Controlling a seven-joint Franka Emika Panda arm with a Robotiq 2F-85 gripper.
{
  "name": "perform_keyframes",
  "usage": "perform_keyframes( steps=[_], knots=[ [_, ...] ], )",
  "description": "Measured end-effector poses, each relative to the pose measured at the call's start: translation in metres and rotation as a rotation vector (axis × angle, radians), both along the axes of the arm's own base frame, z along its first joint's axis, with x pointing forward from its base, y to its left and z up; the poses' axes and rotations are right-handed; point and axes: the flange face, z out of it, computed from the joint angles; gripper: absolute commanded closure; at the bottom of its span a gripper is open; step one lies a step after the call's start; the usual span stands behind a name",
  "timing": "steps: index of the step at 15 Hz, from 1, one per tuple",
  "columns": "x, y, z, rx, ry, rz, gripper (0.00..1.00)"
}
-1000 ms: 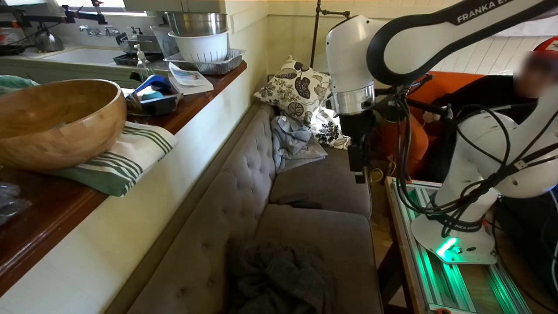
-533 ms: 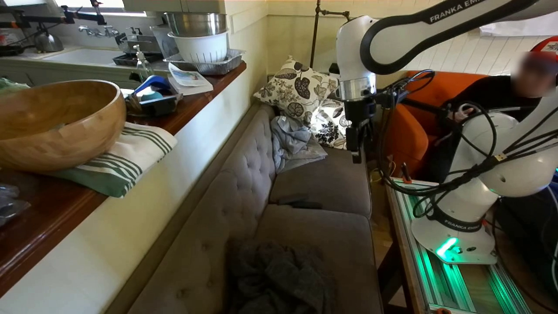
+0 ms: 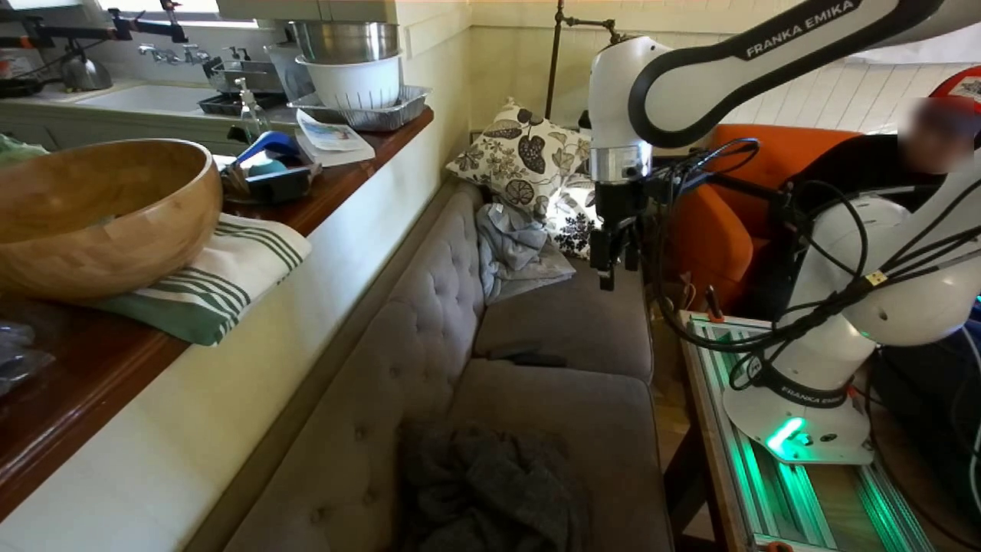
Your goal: Put the remote on the top of the sofa
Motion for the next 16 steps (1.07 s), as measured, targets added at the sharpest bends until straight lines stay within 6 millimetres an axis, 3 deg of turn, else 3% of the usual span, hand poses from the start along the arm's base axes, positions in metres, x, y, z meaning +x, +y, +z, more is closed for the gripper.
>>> perform_keyframes(
  steps=[5,9,12,16],
  knots=[
    [-0.004,-0.046,-0.072,-0.026,-0.021,-0.082,0.0],
    [-0.029,-0.089,-0.12,0.016,0.068,-0.011,0.0],
    [-0.047,-0.135,-0.136,-0.103,0.111,-0.022,0.0],
    [-0.055,-0.185,-0.134,-0.283,0.061,-0.153,0.0]
  ],
)
